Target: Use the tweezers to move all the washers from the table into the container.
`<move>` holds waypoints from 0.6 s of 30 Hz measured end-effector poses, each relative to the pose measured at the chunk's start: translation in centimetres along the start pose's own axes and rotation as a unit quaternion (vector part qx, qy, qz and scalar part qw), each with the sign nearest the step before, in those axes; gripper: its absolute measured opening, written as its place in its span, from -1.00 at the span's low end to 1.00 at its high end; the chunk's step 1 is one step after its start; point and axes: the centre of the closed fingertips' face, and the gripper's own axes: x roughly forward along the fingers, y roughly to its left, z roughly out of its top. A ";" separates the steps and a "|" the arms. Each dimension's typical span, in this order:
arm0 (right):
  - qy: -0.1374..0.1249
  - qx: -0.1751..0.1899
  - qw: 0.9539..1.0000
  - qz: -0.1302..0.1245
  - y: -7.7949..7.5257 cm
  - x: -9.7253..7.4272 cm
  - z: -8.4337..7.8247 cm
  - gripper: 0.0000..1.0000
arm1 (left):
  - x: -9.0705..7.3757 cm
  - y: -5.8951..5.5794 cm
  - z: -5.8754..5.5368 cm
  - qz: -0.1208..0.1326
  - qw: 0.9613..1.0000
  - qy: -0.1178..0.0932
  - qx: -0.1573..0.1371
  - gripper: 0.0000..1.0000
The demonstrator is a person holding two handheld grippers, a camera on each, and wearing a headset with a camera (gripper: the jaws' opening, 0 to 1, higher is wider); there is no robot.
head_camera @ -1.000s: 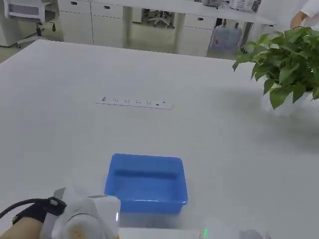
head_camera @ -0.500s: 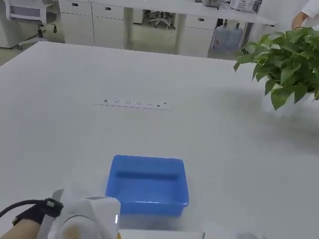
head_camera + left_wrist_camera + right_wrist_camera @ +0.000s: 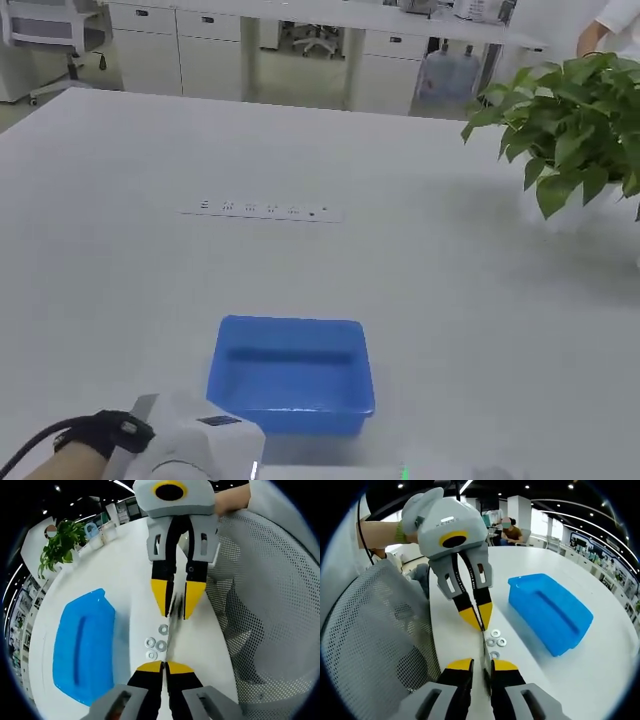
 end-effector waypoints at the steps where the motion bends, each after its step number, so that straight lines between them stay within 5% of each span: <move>1: 0.001 0.001 1.000 0.001 0.0 0.0 0.0 -0.80 | -0.2 -0.1 0.1 0.002 1.000 -0.002 0.000 -1.00; 11: 0.008 -0.014 1.000 0.000 0.1 0.1 -0.1 -0.79 | -3.1 -0.4 1.9 0.040 0.999 -0.031 -0.010 -1.00; 18: -0.027 -0.020 0.999 -0.018 -0.5 -0.9 1.4 -0.80 | -6.0 -0.3 3.3 0.078 0.995 -0.050 -0.044 -1.00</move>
